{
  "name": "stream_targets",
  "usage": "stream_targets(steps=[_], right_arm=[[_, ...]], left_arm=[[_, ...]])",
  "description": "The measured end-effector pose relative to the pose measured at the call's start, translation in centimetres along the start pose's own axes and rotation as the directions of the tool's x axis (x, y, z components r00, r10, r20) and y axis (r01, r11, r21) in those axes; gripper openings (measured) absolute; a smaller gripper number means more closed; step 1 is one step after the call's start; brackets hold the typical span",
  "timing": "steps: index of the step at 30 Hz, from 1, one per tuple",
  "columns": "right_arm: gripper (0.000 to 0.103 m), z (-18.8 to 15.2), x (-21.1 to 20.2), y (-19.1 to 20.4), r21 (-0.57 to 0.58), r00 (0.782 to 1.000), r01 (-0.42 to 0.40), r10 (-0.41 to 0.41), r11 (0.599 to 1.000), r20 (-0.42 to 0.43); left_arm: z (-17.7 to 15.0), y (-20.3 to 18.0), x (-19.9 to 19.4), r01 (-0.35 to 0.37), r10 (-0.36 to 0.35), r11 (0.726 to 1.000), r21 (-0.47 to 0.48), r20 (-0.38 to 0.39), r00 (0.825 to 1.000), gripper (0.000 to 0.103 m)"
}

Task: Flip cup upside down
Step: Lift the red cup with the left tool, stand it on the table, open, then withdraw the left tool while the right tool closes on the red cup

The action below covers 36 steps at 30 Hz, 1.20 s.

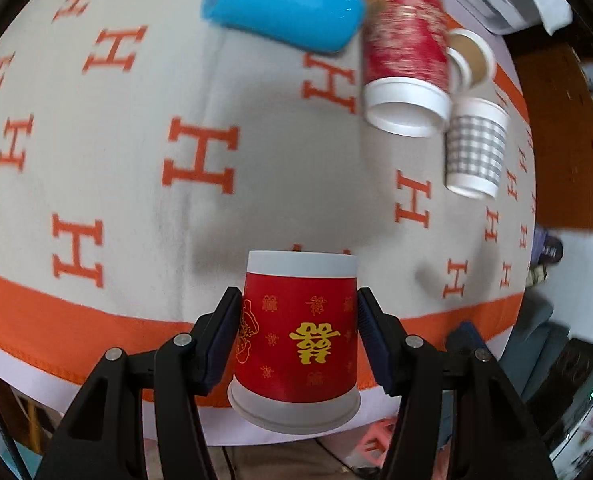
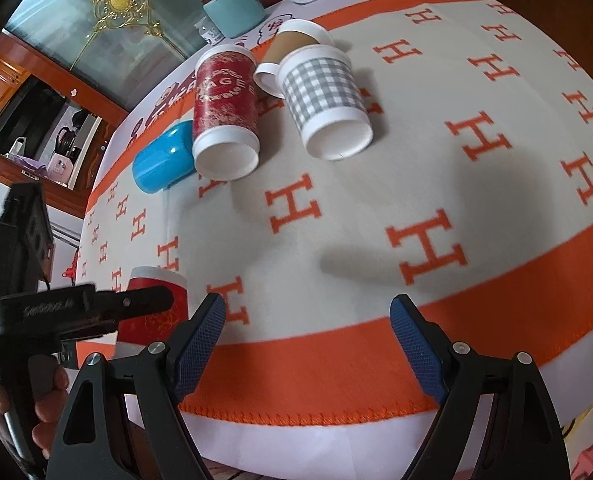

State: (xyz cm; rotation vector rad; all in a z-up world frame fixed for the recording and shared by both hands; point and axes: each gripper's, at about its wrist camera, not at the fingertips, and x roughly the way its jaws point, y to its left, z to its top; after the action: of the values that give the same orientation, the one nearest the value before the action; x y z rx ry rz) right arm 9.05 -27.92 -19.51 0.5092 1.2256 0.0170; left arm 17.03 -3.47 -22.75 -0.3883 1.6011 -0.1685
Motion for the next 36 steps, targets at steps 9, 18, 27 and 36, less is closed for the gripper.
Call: stream_targets(steps=[9,18,27,36], right_arm=[[0.086,-0.7,0.0,-0.9,0.003,1.0,0.004,-0.004,1.0,-0.013],[0.086,-0.9,0.5,-0.4,-0.007,1.0,-0.002,0.002,1.0,-0.028],[0.086,-1.2,0.2,0.9,-0.034,0.999,-0.016,0.015,0.999,-0.031],[0.086,-1.8,-1.1,2.8,-0.07,0.998,-0.048,0.045,0.996,-0.043]], left_arm=[[-0.4,0.8,1.8,0.011,-0.011,0.999,-0.035,-0.001,1.0,0.074],[-1.0,0.4,0.5,0.009,-0.009,1.0,0.017,0.024,1.0,0.08],[-2.1,0.5,-2.7,-0.033,0.026,0.994,0.105,0.062,0.998,0.08],[-4.7,2.8,-6.0,-0.025,0.012,0.988,0.154,0.084,0.996,0.08]])
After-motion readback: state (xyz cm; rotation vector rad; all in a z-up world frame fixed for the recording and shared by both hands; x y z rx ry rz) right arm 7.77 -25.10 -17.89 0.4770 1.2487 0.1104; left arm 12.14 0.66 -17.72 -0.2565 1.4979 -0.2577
